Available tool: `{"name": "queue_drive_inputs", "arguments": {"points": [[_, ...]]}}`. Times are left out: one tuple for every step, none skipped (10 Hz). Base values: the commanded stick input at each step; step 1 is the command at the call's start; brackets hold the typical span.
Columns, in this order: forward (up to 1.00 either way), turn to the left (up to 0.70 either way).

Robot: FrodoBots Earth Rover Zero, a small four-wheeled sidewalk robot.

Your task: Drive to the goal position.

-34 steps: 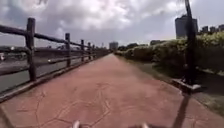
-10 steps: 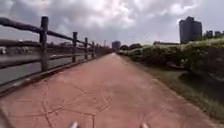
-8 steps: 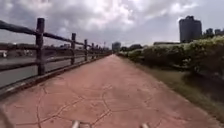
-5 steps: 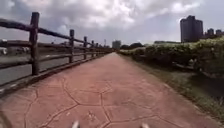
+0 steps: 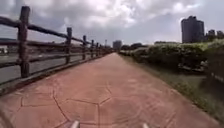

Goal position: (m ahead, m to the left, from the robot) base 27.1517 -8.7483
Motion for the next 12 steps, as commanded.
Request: {"name": "queue_drive_inputs", "arguments": {"points": [[0.70,0.00],[0.70,0.00],[0.70,0.00],[0.70,0.00],[0.70,0.00],[0.70,0.00],[0.70,-0.01],[0.70,-0.02],[0.70,-0.01],[0.70,0.00],[0.70,0.00],[0.70,0.00]]}}
